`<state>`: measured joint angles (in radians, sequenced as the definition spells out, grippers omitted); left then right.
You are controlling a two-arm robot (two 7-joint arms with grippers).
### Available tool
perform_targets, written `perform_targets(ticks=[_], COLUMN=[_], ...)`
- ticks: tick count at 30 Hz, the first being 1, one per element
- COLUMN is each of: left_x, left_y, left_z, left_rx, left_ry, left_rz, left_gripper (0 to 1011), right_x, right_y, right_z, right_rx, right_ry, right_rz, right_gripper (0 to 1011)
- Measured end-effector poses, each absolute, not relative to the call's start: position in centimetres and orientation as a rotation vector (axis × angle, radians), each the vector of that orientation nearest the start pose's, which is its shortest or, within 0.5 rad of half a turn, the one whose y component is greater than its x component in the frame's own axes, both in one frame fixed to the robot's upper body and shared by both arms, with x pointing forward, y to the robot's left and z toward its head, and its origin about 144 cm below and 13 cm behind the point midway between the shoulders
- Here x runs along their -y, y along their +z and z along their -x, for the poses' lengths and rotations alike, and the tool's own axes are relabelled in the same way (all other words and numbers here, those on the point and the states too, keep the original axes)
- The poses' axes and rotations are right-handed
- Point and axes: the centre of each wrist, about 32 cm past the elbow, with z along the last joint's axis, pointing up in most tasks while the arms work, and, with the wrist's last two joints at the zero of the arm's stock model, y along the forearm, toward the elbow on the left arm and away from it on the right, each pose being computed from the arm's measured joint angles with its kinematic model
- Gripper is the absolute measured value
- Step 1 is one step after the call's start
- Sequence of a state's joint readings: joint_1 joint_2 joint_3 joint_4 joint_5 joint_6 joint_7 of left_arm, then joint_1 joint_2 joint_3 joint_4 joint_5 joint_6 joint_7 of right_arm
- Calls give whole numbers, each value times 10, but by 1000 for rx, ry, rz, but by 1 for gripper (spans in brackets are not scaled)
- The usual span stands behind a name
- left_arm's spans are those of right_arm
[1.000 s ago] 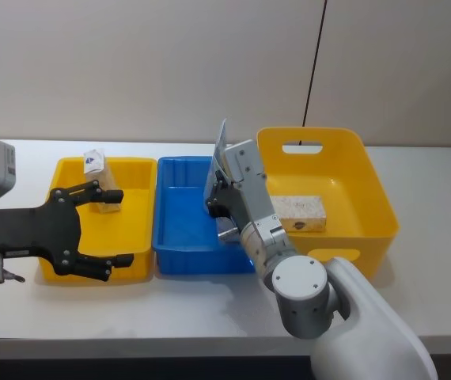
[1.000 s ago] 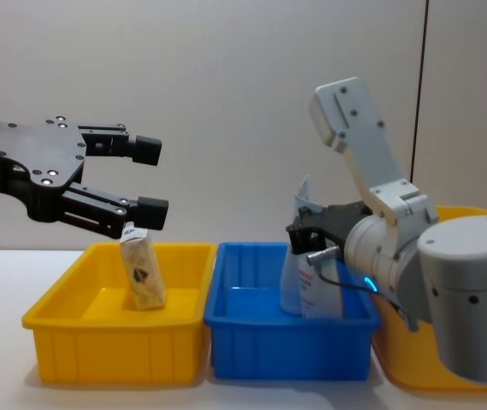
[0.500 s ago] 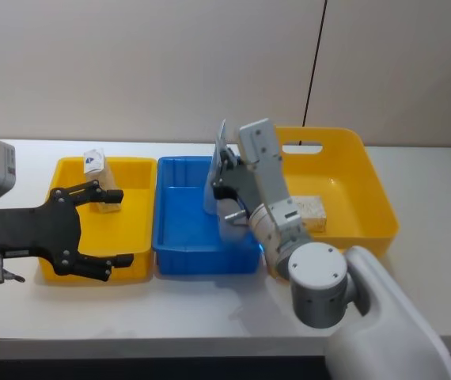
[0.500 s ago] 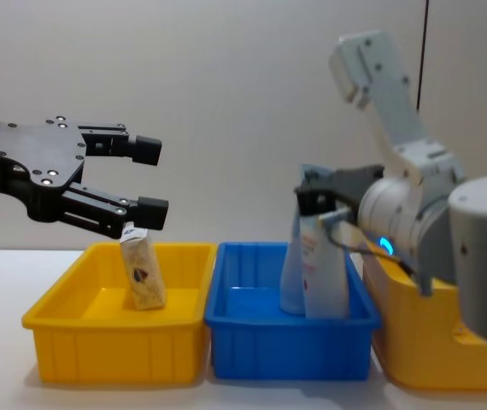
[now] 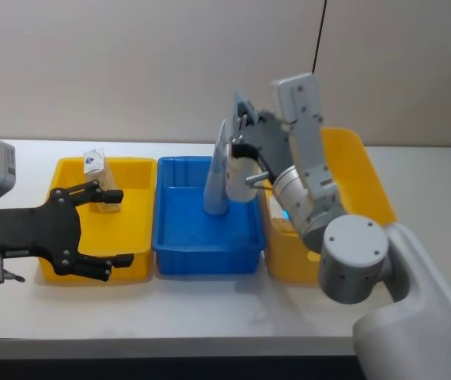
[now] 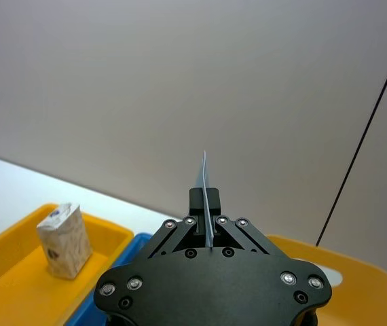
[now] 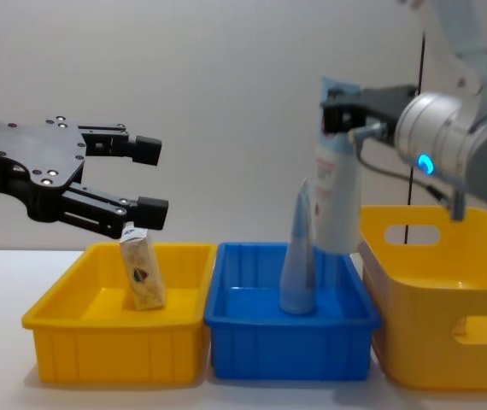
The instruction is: Bimanual collaborative sorting of washing and personal care products
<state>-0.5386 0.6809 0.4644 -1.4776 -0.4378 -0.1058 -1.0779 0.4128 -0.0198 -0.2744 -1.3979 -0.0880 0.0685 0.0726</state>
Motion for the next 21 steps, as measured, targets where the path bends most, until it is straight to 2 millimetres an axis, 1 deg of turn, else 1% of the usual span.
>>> perform_targets(ticks=[6, 12, 21], left_x=[-321, -321, -321], left_y=[1294, 1294, 1294], left_z=[-559, -559, -559], left_rx=[380, 380, 380], left_ry=[203, 203, 203], left_rz=[-242, -242, -242], left_gripper=[1002, 1001, 1002], right_x=[142, 150, 164], right_y=[1253, 1260, 1258], right_z=[-557, -561, -580], right_rx=[270, 287, 314], right_ry=[-1254, -1278, -1343], right_rz=[-49, -69, -54], right_gripper=[0, 0, 0])
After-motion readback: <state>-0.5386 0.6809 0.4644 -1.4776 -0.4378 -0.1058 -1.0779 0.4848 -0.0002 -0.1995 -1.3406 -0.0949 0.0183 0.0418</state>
